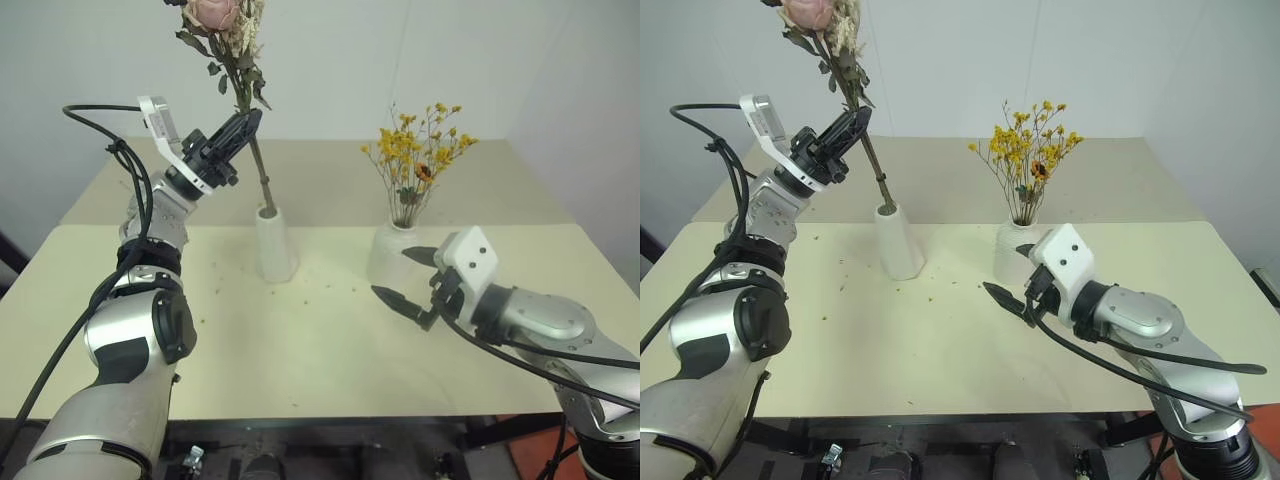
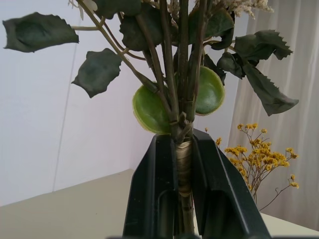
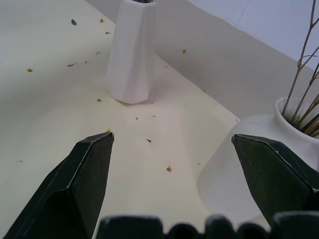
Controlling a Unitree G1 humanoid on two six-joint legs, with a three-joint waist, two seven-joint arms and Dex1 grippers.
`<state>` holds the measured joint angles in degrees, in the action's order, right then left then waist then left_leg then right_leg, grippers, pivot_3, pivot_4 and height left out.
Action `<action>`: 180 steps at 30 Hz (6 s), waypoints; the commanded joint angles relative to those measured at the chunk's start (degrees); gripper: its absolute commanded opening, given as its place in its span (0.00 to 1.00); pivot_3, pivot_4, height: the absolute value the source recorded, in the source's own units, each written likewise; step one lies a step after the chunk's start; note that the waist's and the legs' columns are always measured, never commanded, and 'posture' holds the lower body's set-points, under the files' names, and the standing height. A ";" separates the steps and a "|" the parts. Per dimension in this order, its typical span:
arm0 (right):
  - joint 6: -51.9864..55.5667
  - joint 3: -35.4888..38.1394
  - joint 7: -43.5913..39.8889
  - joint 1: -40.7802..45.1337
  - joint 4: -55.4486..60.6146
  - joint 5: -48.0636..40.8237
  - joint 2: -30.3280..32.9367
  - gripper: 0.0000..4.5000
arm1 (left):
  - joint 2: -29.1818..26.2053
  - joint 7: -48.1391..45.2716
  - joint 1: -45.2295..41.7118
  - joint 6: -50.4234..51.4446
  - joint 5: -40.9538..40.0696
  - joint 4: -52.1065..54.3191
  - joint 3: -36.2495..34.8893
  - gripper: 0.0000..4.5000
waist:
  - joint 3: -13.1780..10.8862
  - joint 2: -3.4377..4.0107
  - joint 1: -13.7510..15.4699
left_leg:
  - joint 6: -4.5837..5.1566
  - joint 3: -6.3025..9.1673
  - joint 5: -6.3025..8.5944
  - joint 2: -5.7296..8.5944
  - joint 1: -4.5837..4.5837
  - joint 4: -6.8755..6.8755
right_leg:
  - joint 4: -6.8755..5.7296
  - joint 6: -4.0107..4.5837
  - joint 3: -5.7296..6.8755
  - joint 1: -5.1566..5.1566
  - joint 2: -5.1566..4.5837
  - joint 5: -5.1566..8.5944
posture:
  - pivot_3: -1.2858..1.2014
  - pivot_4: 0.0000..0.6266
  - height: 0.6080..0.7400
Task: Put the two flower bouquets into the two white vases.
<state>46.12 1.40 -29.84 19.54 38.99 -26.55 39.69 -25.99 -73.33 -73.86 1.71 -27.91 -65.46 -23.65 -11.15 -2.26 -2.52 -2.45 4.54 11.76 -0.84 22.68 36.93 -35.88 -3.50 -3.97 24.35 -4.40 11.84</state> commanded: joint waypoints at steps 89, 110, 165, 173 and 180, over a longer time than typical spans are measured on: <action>-2.91 -0.50 -1.40 -1.37 0.04 4.62 -1.36 1.00 | 2.60 1.49 7.28 -7.04 0.04 5.14 1.07 0.03 | 0.00 0.00 0.05 | 0.00 0.01 0.00 0.00 -0.03 0.03 | -0.05 0.12 0.00 -0.02 0.00 -0.07 | 0.52 0.24 1.00; -2.09 0.27 -1.17 -0.54 1.06 3.56 -1.67 1.00 | 3.88 1.00 8.01 -6.34 -1.63 6.68 -0.07 0.03 | 0.00 -0.01 0.02 | 0.00 0.01 0.00 0.00 -0.09 0.03 | -0.06 0.11 -0.01 -0.07 0.00 -0.07 | 0.52 0.24 1.00; -4.27 1.18 -1.83 -2.11 0.06 3.96 -1.21 1.00 | -6.45 0.90 32.42 3.17 -5.61 39.10 1.96 1.00 | 0.01 0.00 -0.13 | 0.00 0.00 0.00 -0.03 -0.16 0.02 | -0.09 0.13 -0.02 -0.08 0.00 -0.07 | 0.52 0.24 1.00; -3.83 10.14 -5.24 -8.04 1.04 0.11 2.46 1.00 | -16.73 0.89 50.79 8.19 -6.79 59.30 -0.37 1.00 | 0.01 0.01 0.17 | 0.00 -0.02 0.00 -0.08 -0.23 -0.01 | -0.06 0.04 -0.02 -0.13 0.00 0.01 | 0.52 0.24 1.00; -5.77 24.05 -12.43 -19.40 -0.83 -1.31 8.74 1.00 | -21.58 1.90 58.49 8.95 -7.01 64.26 -2.95 1.00 | 0.01 0.02 0.75 | 0.00 -0.07 0.01 -0.08 -0.24 0.00 | -0.01 0.03 -0.02 -0.16 -0.01 0.05 | 0.52 0.24 1.00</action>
<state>42.31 20.53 -40.73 0.00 37.46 -26.78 47.14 -46.71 -71.86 -15.54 10.54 -33.85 -3.26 -25.21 -11.14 -2.24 -1.78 -2.45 4.46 11.76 -0.94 22.42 36.93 -35.89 -3.47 -4.00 24.18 -4.41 11.90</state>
